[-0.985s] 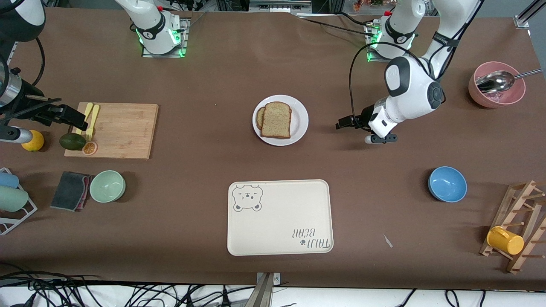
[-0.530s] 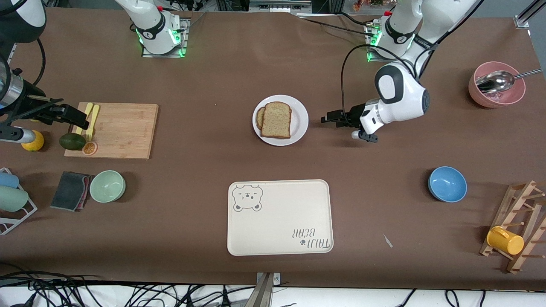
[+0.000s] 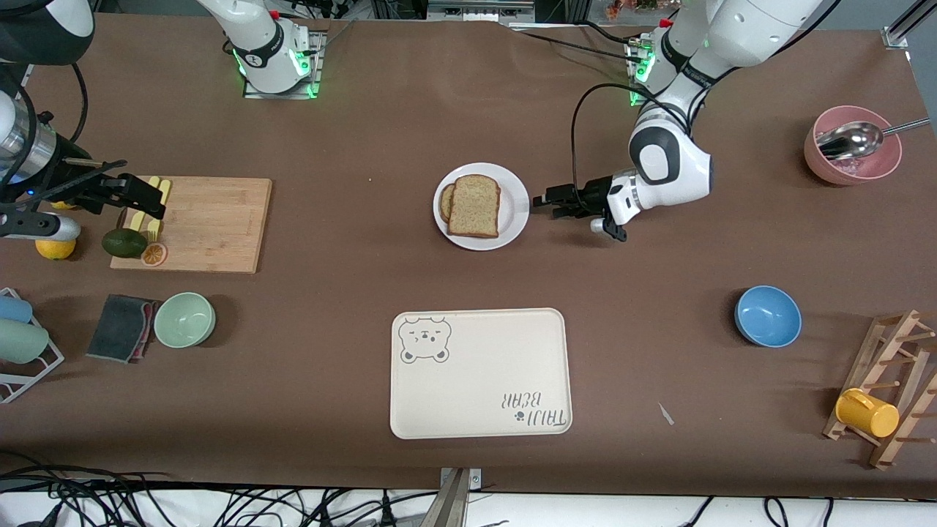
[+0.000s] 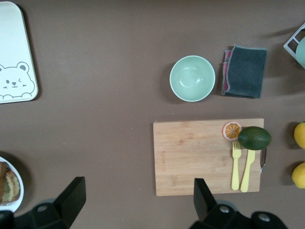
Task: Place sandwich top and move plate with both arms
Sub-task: 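Grip the plate rim with the left gripper, then slide the plate with the left gripper onto the bear tray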
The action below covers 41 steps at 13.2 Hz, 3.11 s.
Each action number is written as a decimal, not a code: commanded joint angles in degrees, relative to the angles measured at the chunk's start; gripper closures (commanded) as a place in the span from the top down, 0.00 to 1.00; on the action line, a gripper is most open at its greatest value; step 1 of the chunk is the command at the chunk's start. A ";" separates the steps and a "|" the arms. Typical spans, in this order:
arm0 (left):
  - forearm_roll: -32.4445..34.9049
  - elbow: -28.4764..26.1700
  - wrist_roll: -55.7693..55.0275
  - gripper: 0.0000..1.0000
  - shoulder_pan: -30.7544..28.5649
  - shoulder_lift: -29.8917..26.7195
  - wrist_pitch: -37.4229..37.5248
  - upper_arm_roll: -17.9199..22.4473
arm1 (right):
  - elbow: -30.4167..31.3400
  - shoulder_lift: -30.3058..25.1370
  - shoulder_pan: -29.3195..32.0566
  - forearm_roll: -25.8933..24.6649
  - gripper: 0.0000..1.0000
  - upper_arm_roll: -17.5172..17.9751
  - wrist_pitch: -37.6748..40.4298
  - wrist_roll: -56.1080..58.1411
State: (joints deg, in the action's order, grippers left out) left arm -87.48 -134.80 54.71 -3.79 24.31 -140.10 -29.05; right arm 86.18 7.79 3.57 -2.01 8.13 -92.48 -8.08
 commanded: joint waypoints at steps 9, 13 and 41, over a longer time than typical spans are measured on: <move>-16.05 0.94 19.11 0.61 3.26 6.36 0.35 -0.84 | -0.40 -0.14 0.30 -0.19 1.00 -0.13 2.65 1.67; -19.83 1.47 23.76 0.43 4.58 8.03 0.26 -0.84 | -0.40 0.03 0.39 -0.01 1.00 -1.10 2.12 2.55; -15.90 9.37 8.08 0.00 3.88 8.38 -2.20 -0.05 | -0.40 0.65 0.30 2.36 1.00 -1.01 1.86 2.63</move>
State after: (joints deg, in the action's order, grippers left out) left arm -105.77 -127.82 68.15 0.22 32.89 -141.90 -29.10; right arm 86.18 8.27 3.62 -0.53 7.00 -90.65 -6.37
